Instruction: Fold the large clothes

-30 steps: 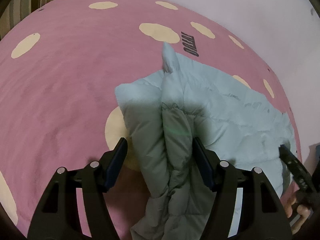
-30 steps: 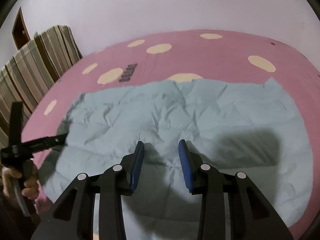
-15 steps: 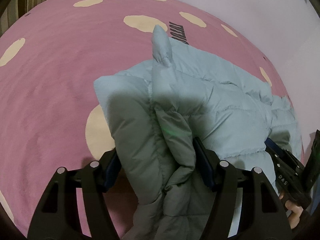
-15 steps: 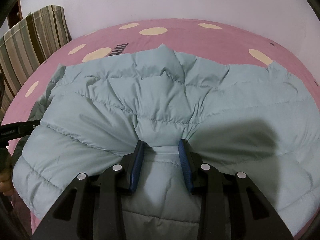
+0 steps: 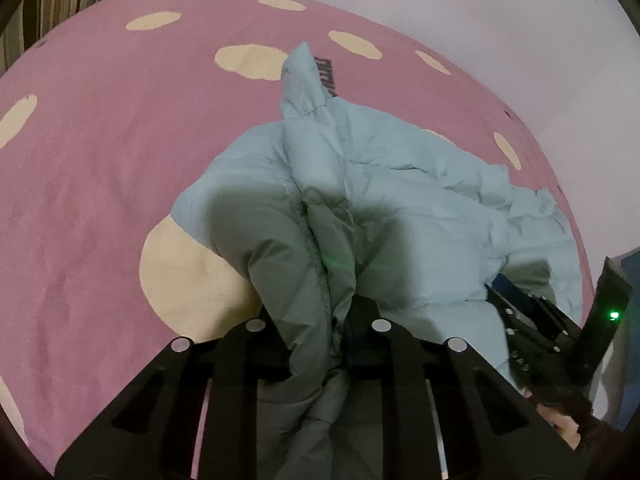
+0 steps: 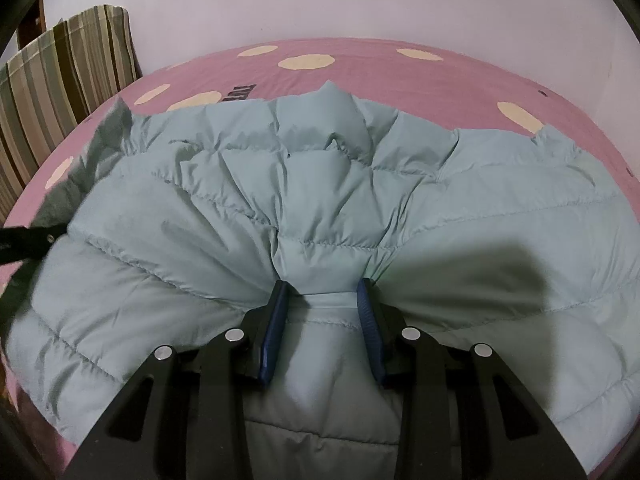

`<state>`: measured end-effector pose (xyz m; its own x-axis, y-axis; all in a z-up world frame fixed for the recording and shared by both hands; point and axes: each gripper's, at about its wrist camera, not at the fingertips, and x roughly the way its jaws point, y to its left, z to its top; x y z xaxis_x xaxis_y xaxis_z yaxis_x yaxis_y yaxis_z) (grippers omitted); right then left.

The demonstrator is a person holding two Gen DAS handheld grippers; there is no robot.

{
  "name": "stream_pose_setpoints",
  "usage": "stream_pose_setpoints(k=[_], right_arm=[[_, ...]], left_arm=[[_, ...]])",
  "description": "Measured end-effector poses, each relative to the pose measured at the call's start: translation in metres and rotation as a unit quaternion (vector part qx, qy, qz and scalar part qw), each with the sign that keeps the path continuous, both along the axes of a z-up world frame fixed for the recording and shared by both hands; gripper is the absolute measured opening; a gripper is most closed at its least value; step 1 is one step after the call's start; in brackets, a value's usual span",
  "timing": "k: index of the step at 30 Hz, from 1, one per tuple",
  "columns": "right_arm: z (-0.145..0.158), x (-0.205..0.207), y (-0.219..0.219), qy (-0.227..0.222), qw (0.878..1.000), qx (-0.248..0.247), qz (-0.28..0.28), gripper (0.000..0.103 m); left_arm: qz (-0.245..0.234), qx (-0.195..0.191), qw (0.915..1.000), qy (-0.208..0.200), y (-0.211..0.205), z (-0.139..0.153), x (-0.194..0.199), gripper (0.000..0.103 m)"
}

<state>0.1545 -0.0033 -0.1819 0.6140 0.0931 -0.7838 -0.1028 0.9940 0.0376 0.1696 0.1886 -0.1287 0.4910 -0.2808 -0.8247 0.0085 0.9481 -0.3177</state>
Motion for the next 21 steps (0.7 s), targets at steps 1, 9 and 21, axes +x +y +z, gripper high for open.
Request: stream_pose_setpoints(k=[1,9,21], right_arm=[[0.0,0.0,0.0,-0.001,1.0,-0.001,0.0,0.037],[0.0,-0.001,0.001,-0.005,1.0,-0.002,0.001,0.036],[0.042,-0.032,-0.04,-0.063,0.997,-0.02,-0.035,0.048]], left_arm=[[-0.001,0.002,1.0,-0.004,-0.002,0.003,-0.001,0.017],[-0.007,0.018,0.9993,-0.032,-0.034,0.038,-0.013,0.016],[-0.01,0.044,0.9973,-0.058,-0.08,0.071,-0.021,0.016]])
